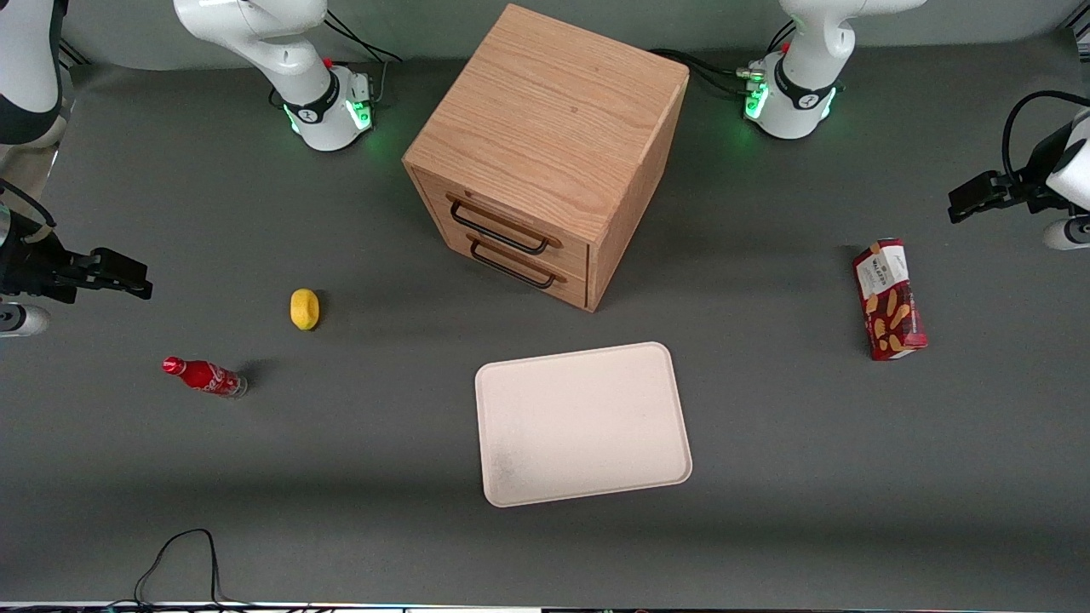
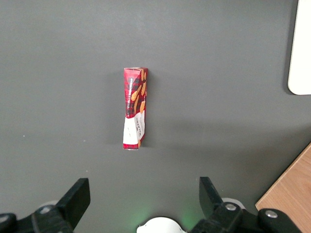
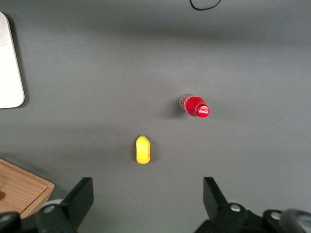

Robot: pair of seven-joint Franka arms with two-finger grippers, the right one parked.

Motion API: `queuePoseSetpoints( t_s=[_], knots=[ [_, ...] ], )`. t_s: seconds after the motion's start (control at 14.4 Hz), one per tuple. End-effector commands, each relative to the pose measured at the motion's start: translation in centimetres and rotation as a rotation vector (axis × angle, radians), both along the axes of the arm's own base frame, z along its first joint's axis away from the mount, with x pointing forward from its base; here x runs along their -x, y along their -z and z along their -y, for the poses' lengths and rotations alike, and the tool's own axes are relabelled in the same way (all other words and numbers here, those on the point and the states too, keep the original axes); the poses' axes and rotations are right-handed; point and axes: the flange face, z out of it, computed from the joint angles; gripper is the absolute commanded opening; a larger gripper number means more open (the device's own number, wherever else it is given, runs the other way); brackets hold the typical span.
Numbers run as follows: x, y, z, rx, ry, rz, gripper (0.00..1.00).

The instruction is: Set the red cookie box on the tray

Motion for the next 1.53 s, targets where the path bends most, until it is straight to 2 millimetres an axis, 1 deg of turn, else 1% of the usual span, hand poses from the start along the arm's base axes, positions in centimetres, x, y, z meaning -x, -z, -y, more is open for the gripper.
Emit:
queuePoseSetpoints(
  t_s=[0.0,0.14,0.35,0.49,0.69,0.9,0.97,1.04,1.18,1.32,1.39,1.46],
  knots=[
    [-0.3,-1.2,0.6,0.006,-0.004,-0.021,1.00],
    [-0.7,-1.1,0.1,0.014,-0.016,-0.021,1.00],
    [-1.0,-0.9,0.4,0.036,0.003,-0.012,1.00],
    [-0.8,-1.1,0.6,0.034,0.006,-0.022,1.00],
    [-0.8,-1.5,0.4,0.032,0.006,-0.017,1.00],
    [-1.4,-2.4,-0.1,0.025,0.015,-0.003,1.00],
    [-1.7,-2.6,-0.9,0.022,0.014,-0.013,1.00],
    [-2.1,-3.1,-3.0,0.025,0.002,-0.017,1.00],
    [-2.8,-4.1,-7.7,0.041,0.042,-0.025,1.00],
    [-3.0,-4.2,-13.1,0.057,0.083,-0.034,1.00],
    [-3.0,-4.1,-14.9,0.060,0.089,-0.035,1.00],
    [-3.0,-3.9,-15.2,0.060,0.089,-0.037,1.00]
  ],
)
